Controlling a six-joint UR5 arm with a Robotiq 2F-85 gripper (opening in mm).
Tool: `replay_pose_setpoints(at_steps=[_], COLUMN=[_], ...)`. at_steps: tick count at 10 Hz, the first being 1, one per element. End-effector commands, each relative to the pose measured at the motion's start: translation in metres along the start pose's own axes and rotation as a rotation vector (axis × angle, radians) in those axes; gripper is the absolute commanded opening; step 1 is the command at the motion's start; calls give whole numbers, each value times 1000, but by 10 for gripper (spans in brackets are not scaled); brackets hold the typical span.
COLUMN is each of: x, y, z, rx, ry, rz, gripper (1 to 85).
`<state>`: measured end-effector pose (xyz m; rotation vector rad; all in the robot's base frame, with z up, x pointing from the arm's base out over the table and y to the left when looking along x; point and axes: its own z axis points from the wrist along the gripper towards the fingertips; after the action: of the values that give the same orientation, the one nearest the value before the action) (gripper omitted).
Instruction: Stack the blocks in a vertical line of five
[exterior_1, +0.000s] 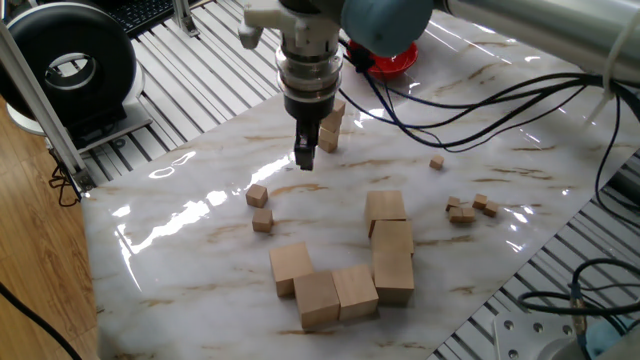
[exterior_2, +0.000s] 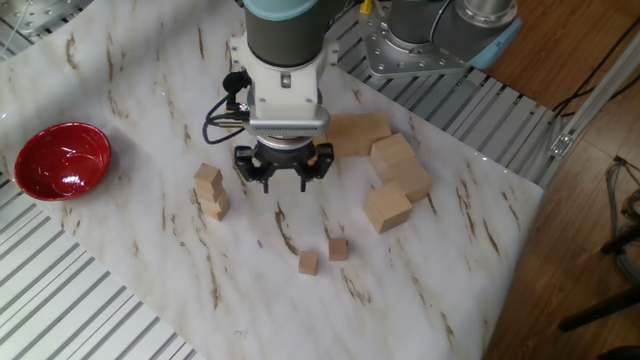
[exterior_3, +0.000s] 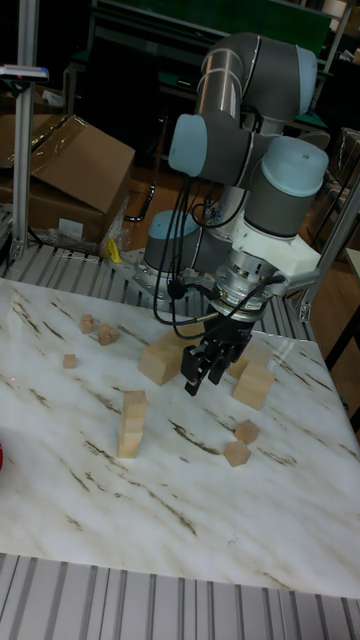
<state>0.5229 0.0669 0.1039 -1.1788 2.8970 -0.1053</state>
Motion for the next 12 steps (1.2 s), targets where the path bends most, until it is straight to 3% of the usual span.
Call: replay_pose_setpoints(at_steps=[1,3,8,12], x=[9,2,-22,-49], y=[-21,-18,19,46], z=[-2,2,15,12], rx=[75,81,82,-21], ry=[37,25,-5,-108], rz=[-105,-68,67,210], gripper=[540,543,553,513])
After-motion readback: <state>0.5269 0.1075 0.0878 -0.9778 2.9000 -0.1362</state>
